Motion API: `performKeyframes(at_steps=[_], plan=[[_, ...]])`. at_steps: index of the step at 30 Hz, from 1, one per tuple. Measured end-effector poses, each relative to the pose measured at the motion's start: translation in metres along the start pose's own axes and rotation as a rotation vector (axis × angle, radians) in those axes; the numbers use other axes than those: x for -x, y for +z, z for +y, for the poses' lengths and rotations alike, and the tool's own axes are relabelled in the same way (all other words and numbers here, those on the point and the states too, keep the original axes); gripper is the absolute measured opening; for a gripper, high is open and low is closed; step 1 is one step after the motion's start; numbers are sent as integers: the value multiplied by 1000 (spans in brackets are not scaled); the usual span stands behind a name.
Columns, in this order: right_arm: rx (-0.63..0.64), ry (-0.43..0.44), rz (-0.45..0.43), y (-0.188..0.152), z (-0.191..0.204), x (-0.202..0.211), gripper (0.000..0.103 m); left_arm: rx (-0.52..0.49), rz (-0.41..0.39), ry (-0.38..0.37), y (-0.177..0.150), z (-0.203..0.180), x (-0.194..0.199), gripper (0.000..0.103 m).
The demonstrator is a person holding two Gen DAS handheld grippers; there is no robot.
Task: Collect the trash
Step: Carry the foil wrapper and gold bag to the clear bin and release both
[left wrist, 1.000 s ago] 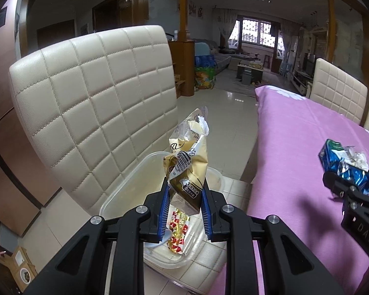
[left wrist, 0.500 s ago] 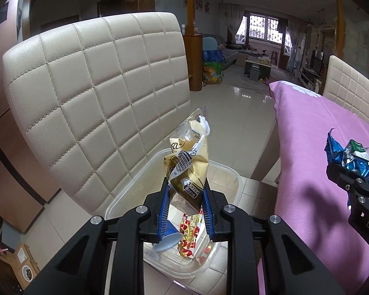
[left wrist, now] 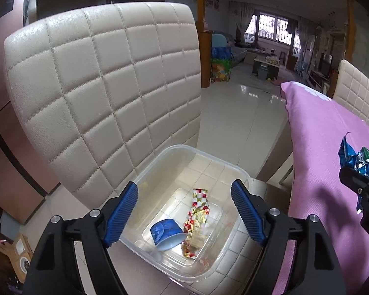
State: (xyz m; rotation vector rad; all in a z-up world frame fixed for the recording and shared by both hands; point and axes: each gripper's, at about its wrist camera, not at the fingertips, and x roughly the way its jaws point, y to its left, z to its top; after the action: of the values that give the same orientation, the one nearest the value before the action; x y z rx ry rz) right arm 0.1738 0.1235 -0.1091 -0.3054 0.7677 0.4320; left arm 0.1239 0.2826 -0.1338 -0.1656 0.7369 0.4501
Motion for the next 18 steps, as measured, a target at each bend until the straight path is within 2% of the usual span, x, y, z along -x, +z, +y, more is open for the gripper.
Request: performKeyframes(at_steps=[9,18], plan=[[23,24,-2,3,11,0,39,16,19,20,-5,11,1,78],[70,68,-26,14,41,-4,39,45,25,62,-14,33,10,78]])
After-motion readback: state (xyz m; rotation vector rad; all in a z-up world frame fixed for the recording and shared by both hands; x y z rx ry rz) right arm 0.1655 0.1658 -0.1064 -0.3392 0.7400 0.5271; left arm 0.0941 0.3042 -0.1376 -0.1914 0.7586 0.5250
